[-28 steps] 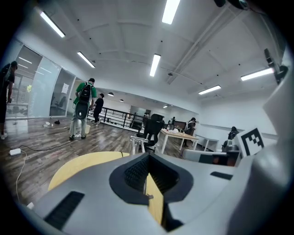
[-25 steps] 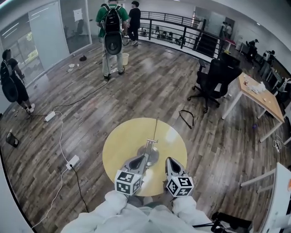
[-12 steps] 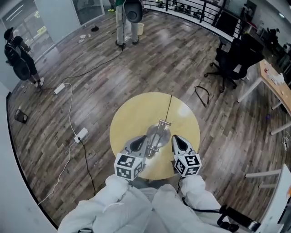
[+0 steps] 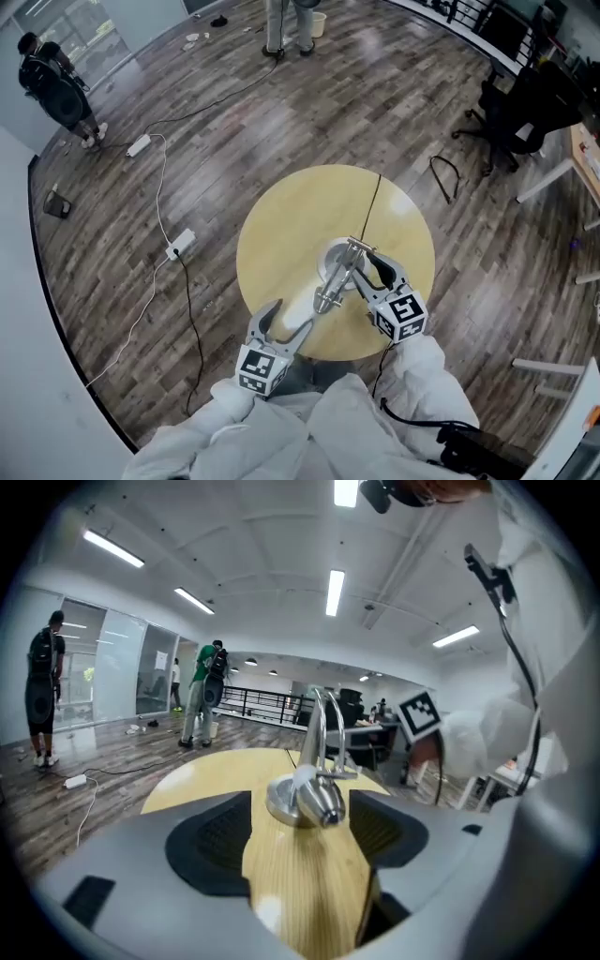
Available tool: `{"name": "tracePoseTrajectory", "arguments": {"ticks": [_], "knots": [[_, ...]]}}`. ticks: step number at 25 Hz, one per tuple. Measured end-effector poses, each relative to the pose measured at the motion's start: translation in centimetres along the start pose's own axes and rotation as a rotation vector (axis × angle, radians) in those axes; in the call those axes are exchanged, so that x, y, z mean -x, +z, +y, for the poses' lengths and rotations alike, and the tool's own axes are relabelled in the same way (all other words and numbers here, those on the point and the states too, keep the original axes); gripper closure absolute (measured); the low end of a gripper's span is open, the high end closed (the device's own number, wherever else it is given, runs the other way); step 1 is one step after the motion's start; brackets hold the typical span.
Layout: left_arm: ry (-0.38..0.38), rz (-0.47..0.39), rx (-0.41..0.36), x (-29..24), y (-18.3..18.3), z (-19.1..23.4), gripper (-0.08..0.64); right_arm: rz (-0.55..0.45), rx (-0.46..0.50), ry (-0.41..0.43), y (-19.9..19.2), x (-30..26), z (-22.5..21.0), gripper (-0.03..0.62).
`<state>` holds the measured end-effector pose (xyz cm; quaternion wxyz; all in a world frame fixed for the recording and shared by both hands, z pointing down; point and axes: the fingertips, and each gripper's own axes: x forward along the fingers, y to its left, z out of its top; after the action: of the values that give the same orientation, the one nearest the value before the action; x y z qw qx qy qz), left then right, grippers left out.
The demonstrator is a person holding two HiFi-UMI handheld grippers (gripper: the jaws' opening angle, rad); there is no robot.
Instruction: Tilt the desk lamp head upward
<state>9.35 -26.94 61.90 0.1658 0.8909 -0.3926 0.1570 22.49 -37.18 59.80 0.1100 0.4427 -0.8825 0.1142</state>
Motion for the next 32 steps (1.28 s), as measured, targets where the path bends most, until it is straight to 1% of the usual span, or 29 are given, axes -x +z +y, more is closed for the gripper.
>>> {"name": "tracePoseTrajectory", "arguments": {"ticks": [1, 4, 8, 11, 13, 16, 17, 18, 19, 24, 32], "knots": [[-0.011, 0.03, -0.023, -0.3, -1.4, -0.4, 0.244, 0.0, 0.002, 0.017, 0.0, -0.5, -0.1, 0.416], [-0.03, 0.089, -0.072, -2.1, -4.4, -1.8, 0.239, 0.002, 0.009, 0.049, -0.1, -2.0, -0.4, 0.414], [-0.056, 0.074, -0.086, -5.0, -4.4, -3.1, 0.239, 0.008, 0.023, 0.085, 0.1, -3.5, -0.2, 0.414], [-0.061, 0.052, -0.066, -6.6, -3.7, -3.3, 0.239, 0.023, 0.055, 0.093, 0.2, -4.5, 0.0, 0.416], [-0.037, 0.039, -0.038, -7.3, -3.5, -2.9, 0.239, 0.034, 0.058, 0.103, 0.1, -5.2, 0.1, 0.416], [0.008, 0.022, -0.001, -8.0, -3.1, -2.1, 0.241, 0.041, 0.039, 0.128, 0.1, -5.6, 0.3, 0.423], [0.019, 0.019, 0.009, -8.2, -3.0, -1.9, 0.25, 0.043, 0.037, 0.134, 0.1, -5.6, 0.3, 0.423], [0.025, 0.017, 0.016, -8.4, -2.8, -1.7, 0.284, 0.044, 0.038, 0.136, 0.2, -5.6, 0.3, 0.425], [0.026, 0.017, 0.021, -8.5, -2.7, -1.6, 0.295, 0.045, 0.038, 0.138, 0.2, -5.6, 0.2, 0.425], [0.023, 0.045, 0.032, -8.5, -3.0, -1.8, 0.299, 0.049, 0.041, 0.152, -0.1, -5.5, 0.3, 0.426], [0.005, 0.11, 0.059, -7.2, -2.5, -2.4, 0.301, 0.062, 0.083, 0.16, -0.3, -5.5, 0.5, 0.428]]}}
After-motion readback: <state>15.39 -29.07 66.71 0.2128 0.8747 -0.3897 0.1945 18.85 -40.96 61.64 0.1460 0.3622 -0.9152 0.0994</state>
